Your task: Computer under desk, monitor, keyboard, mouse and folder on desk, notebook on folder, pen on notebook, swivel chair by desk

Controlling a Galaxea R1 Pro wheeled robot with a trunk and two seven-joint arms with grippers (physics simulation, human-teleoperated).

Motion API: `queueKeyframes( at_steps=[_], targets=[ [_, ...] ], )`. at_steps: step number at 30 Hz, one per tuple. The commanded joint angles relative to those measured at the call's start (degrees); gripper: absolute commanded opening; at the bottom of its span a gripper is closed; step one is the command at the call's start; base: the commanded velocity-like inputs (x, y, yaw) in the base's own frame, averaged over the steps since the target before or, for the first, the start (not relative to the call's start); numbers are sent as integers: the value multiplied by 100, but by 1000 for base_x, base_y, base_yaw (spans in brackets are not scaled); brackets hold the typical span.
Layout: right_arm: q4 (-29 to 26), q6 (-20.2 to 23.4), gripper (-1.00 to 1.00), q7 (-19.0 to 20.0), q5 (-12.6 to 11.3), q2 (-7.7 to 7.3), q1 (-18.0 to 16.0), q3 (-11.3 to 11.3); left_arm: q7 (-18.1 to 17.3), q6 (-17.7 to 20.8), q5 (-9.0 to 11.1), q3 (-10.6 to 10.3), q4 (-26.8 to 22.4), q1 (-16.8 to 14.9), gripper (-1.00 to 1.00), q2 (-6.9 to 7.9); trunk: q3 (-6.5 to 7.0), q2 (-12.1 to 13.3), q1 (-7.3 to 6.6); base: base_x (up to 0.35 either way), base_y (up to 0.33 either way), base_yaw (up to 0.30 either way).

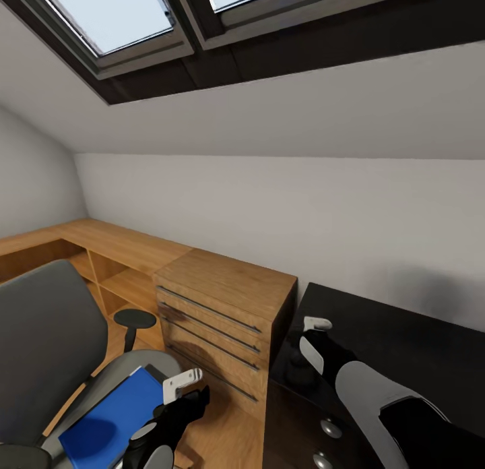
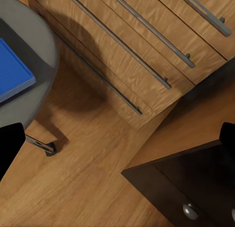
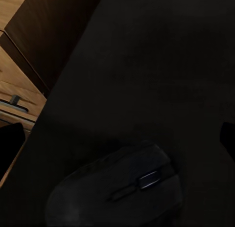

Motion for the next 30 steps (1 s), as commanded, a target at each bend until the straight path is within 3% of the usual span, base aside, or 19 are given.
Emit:
queueKeyframes(
  at_steps=[1, 9, 17, 30],
  targets=[
    [-11, 46, 100, -39, -48, -2, -3, 48, 49, 10, 33, -12, -8, -6, 100, 5, -7, -4, 0, 0, 0, 0],
    [-4, 197, 100, -39, -83, 1, -3, 33, 52, 10, 31, -12, -8, -8, 100, 5, -7, -4, 0, 0, 0, 0],
    [5, 613, 100, -39, -336, -25, -3, 22, 52, 10, 29, -12, -8, -8, 100, 5, -7, -4, 0, 0, 0, 0],
    [10, 948, 100, -30, -357, -39, -3, -217, 52, 10, 58, -12, -8, -7, 100, 5, -79, -165, 88, 0, 0, 0]
  ],
)
